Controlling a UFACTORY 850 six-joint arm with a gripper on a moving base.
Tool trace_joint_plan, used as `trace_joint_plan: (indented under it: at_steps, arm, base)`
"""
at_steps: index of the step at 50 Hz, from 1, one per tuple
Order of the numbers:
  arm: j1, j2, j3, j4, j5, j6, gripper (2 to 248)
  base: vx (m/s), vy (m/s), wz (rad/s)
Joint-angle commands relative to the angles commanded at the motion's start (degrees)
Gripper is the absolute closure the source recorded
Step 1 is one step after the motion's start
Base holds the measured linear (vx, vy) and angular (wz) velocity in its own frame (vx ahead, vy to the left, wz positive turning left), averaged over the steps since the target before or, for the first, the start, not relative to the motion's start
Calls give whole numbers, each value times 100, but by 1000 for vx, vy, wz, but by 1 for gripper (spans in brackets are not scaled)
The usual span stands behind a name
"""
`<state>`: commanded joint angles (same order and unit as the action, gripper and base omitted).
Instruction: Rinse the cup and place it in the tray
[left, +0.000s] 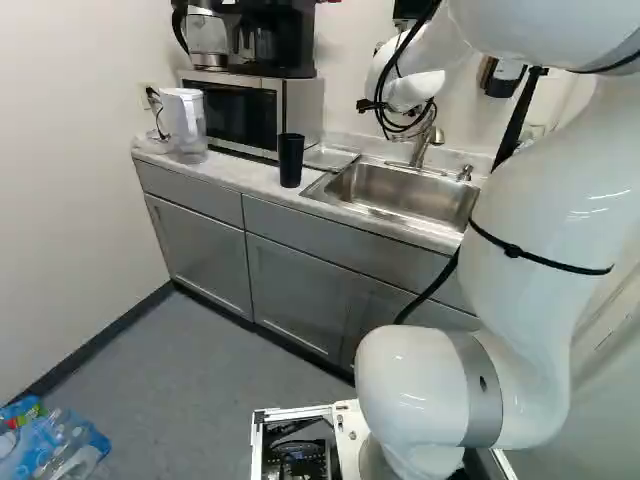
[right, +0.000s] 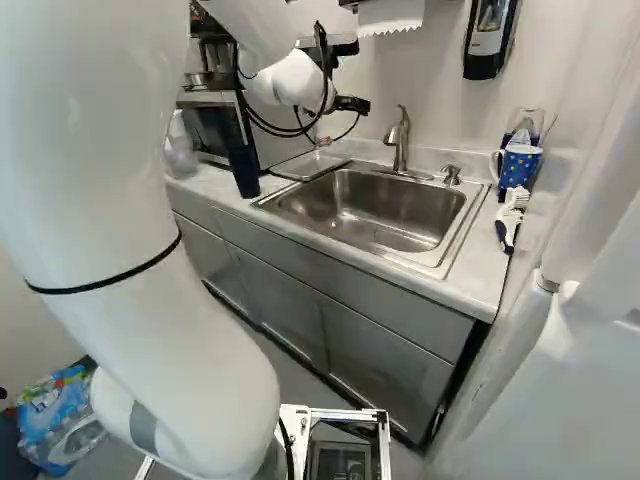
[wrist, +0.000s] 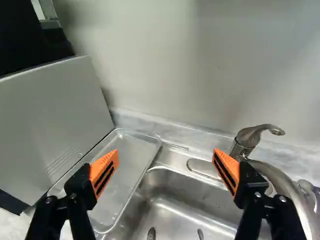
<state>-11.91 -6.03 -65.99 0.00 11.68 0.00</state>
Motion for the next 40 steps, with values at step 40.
trace_joint_plan:
  at_steps: [40]
  arm:
    - [-335, -402, -430, 0, -284, 0, 3]
  base:
    - [0, 0, 0]
